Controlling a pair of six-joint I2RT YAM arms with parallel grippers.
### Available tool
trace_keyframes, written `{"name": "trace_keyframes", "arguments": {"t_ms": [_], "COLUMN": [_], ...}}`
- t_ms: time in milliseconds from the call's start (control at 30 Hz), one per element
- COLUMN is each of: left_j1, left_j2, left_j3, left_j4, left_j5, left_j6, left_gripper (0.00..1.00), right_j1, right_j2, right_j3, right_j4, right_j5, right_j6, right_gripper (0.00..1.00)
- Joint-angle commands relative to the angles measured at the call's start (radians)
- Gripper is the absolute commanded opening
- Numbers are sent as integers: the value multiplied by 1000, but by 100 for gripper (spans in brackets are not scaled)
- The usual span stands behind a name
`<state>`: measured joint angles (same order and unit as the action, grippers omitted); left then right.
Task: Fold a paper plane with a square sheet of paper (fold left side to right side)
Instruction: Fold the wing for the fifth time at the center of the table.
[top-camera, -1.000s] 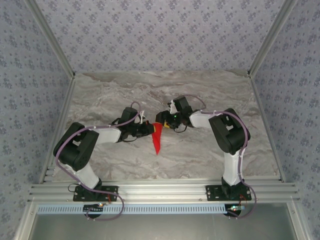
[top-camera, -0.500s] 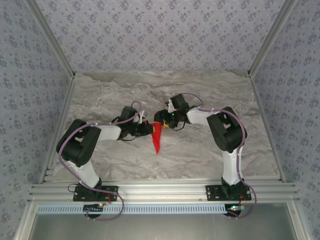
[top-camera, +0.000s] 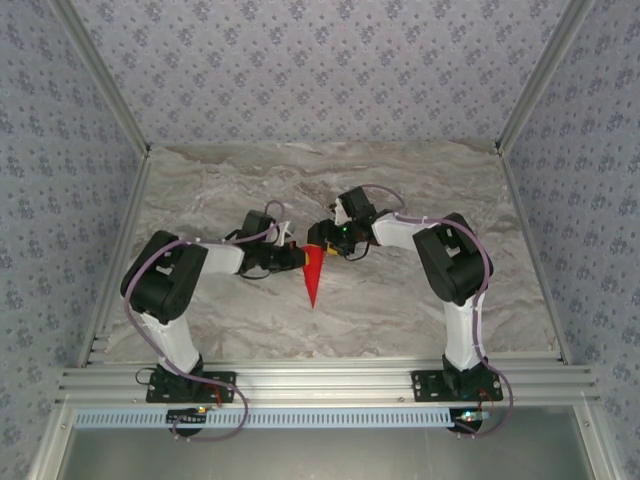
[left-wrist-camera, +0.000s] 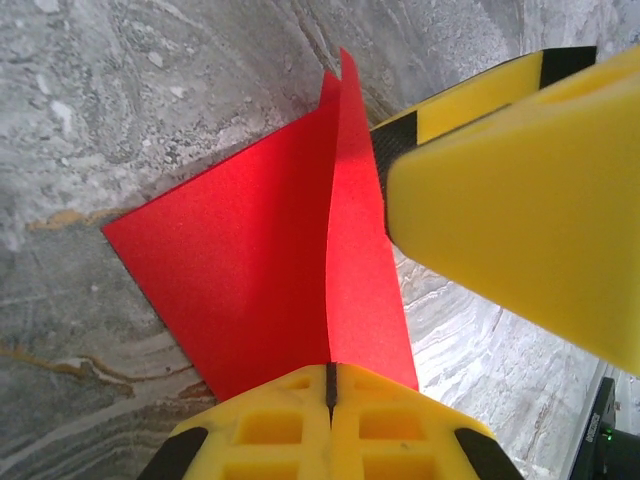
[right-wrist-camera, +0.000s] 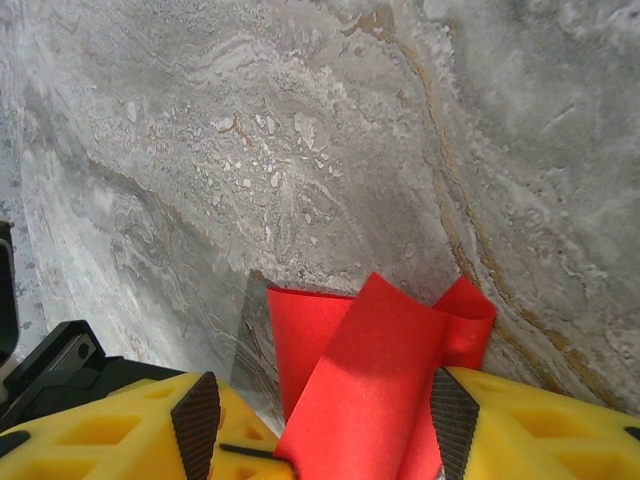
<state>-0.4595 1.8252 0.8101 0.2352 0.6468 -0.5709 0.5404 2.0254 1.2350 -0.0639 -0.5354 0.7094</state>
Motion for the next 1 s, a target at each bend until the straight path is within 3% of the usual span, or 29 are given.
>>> {"name": "trace_keyframes", "arguments": {"t_ms": [0, 400, 733, 800, 967], "left_j1": [8, 15, 15, 15, 15], "left_j2": [32, 67, 63, 63, 67], "left_j3": [35, 29, 6, 1, 7], "left_j4": [-4, 8, 1, 6, 8], "left_j5": [31, 29, -5, -7, 0], "left_j6": [33, 32, 32, 30, 31], "left_gripper": [0, 0, 0, 0, 0], "right_j1": [1, 3, -34, -27, 14], "right_j2": [42, 22, -162, -185, -171], "right_j3": [1, -3, -81, -105, -112], "right_j4": [-91, -79, -70, -59, -32], "right_j5": [51, 40, 98, 92, 56], "right_j6": [-27, -40, -71, -72, -67], "right_gripper": [63, 63, 63, 61, 37]}}
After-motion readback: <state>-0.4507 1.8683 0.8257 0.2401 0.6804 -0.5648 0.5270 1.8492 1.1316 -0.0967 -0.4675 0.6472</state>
